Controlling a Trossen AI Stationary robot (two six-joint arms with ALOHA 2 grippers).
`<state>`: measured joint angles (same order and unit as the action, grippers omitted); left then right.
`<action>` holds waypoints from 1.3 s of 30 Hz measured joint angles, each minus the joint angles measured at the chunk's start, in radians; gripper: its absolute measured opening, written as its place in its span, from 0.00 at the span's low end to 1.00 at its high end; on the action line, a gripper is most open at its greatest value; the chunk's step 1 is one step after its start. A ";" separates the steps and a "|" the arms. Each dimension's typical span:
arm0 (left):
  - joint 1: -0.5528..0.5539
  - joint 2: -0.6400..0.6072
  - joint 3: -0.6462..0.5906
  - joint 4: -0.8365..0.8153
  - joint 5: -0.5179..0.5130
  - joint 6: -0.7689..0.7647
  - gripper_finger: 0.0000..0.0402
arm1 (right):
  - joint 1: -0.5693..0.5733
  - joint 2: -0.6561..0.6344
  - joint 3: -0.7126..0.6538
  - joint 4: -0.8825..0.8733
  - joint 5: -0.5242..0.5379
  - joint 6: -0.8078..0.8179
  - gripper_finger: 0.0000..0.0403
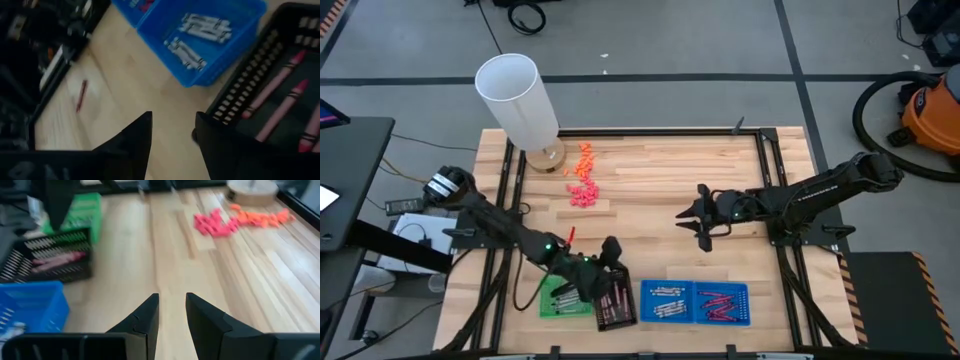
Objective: Sort crayons
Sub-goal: Put the pink crayon into the black bin
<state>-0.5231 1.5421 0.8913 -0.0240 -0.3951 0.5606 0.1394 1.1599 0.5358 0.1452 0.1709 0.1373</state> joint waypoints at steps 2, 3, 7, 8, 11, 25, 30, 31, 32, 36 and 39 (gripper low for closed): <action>0.021 0.000 0.000 -0.012 0.000 -0.033 0.40 | 0.000 0.000 0.000 -0.028 0.023 0.008 0.27; 0.033 0.000 0.000 -0.022 0.000 -0.051 0.40 | 0.000 0.000 0.000 -0.038 0.031 0.014 0.27; 0.082 0.002 0.000 -0.035 0.000 -0.110 0.40 | 0.000 0.000 0.000 -0.124 0.087 0.056 0.27; 0.097 0.002 0.000 -0.034 0.000 -0.124 0.40 | 0.000 0.000 0.000 -0.151 0.109 0.075 0.27; 0.146 0.002 0.000 -0.033 0.002 -0.181 0.40 | 0.000 0.000 0.000 -0.251 0.165 0.132 0.27; 0.347 0.003 0.000 -0.032 0.003 -0.452 0.40 | -0.048 0.000 -0.018 -0.598 0.280 0.416 0.27; 0.355 0.003 0.000 -0.032 0.024 -0.437 0.40 | -0.091 0.000 -0.037 -0.682 0.265 0.516 0.27; 0.355 0.003 0.000 -0.032 0.024 -0.433 0.40 | -0.100 0.000 -0.046 -0.679 0.253 0.523 0.27; 0.355 0.003 0.000 -0.032 0.025 -0.429 0.40 | -0.108 0.000 -0.056 -0.672 0.241 0.530 0.27; 0.355 0.003 0.000 -0.032 0.026 -0.422 0.40 | -0.135 0.000 -0.098 -0.657 0.202 0.569 0.27; 0.354 0.003 0.000 -0.032 0.026 -0.422 0.40 | -0.145 0.000 -0.117 -0.658 0.189 0.595 0.27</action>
<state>-0.1690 1.5452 0.8913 -0.0563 -0.3694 0.1390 -0.0060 1.1599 0.4186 -0.5125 0.3601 0.7327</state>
